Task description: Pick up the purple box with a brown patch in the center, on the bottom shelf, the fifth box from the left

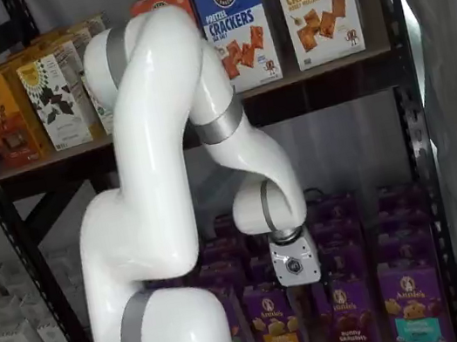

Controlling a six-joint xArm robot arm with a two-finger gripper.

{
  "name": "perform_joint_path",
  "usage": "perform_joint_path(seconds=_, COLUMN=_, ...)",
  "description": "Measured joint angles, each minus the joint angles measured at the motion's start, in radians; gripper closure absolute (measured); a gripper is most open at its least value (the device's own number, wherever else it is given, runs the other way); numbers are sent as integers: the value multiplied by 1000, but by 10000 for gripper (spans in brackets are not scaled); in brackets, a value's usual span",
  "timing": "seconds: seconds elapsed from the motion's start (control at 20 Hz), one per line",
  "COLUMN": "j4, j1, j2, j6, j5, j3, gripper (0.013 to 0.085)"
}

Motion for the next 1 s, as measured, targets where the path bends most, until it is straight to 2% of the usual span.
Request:
perform_joint_path(seconds=0.15, j4=-2, j1=-5, j2=45, j6=-3, j5=5, j3=-45, gripper=130)
perform_joint_path(seconds=0.3, j4=104, j1=0, j2=77, j6=-100, j5=-9, j3=-74, gripper=130)
perform_joint_path(seconds=0.35, j4=126, j1=1, j2=91, j6=-122, j5=-13, j3=-87, gripper=130)
perform_joint_path(seconds=0.5, j4=125, j1=-7, j2=129, j6=-128, j5=-19, j3=-126, gripper=130)
perform_joint_path(seconds=0.7, j4=91, j1=-21, j2=164, j6=-110, j5=-10, j3=-172, gripper=130)
perform_joint_path(seconds=0.9, j4=124, j1=-31, j2=194, j6=-151, j5=5, j3=-222, gripper=130)
perform_joint_path(seconds=1.0, j4=93, j1=-40, j2=210, j6=-128, j5=9, j3=-249, gripper=130)
